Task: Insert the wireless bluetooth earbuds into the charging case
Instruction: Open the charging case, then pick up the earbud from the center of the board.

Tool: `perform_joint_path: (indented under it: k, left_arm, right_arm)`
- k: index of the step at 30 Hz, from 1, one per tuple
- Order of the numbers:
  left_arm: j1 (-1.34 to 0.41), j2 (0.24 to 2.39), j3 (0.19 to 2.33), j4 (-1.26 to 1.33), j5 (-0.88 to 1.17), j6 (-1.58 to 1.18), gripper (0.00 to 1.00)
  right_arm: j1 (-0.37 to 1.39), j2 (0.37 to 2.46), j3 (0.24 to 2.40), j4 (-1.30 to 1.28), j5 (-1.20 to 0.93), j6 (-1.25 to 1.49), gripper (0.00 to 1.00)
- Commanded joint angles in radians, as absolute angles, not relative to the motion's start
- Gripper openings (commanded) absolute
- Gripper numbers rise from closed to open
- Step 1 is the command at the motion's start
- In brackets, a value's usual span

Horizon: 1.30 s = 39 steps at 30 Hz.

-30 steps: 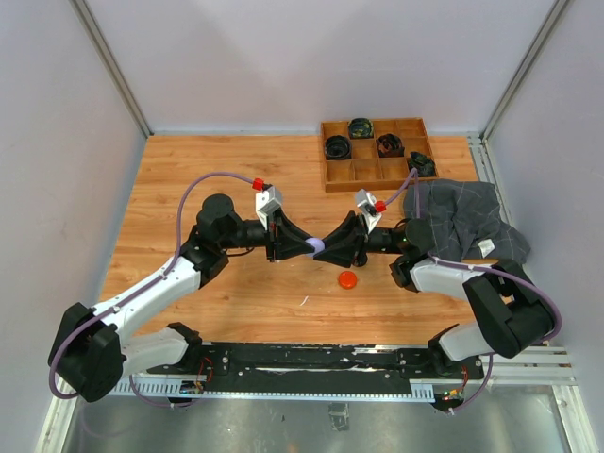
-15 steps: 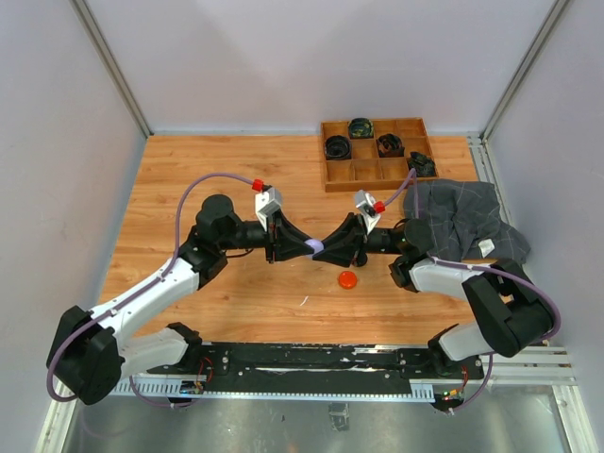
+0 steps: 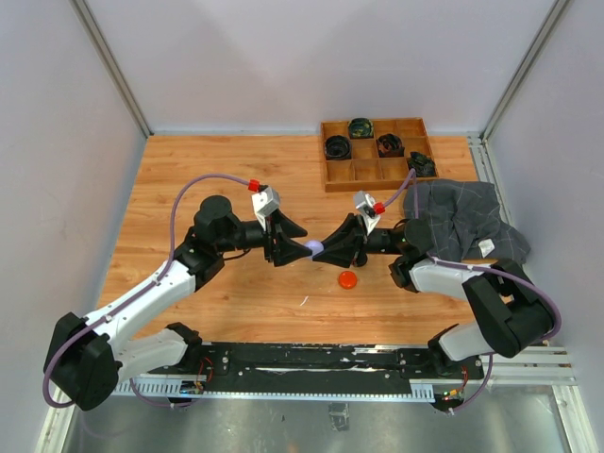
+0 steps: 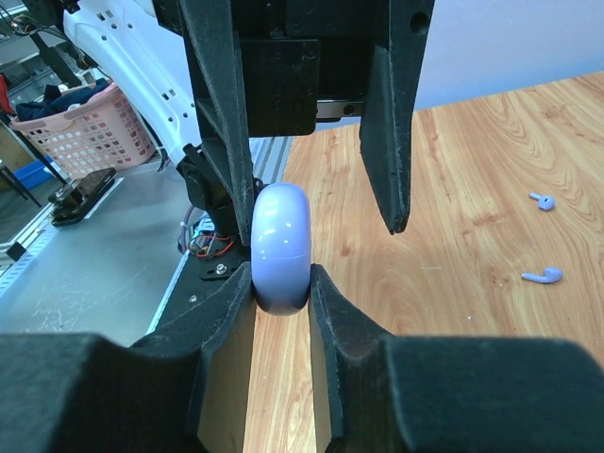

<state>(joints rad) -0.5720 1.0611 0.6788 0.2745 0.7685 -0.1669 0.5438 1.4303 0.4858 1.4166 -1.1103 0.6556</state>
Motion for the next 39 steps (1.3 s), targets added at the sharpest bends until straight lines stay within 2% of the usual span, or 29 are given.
perform_joint_path:
  k: [1, 13, 26, 39]
  left_arm:
    - [-0.572, 1.060, 0.710, 0.237, 0.724, -0.142, 0.62]
    - [-0.561, 0.990, 0.734, 0.238, 0.542, -0.221, 0.65]
    - [-0.543, 1.004, 0.773, 0.142, 0.445, -0.259, 0.67]
    - [-0.541, 1.107, 0.825, -0.225, -0.011, -0.305, 0.70]
  right_arm:
    - [0.558, 1.409, 0.517, 1.468, -1.130, 0.640, 0.01]
    - [0.562, 1.408, 0.505, 1.501, -1.147, 0.633, 0.01]
    - [0.566, 1.410, 0.488, 1.478, -1.115, 0.556, 0.01]
    - [0.565, 1.448, 0.367, 1.527, -1.018, 0.261, 0.07]
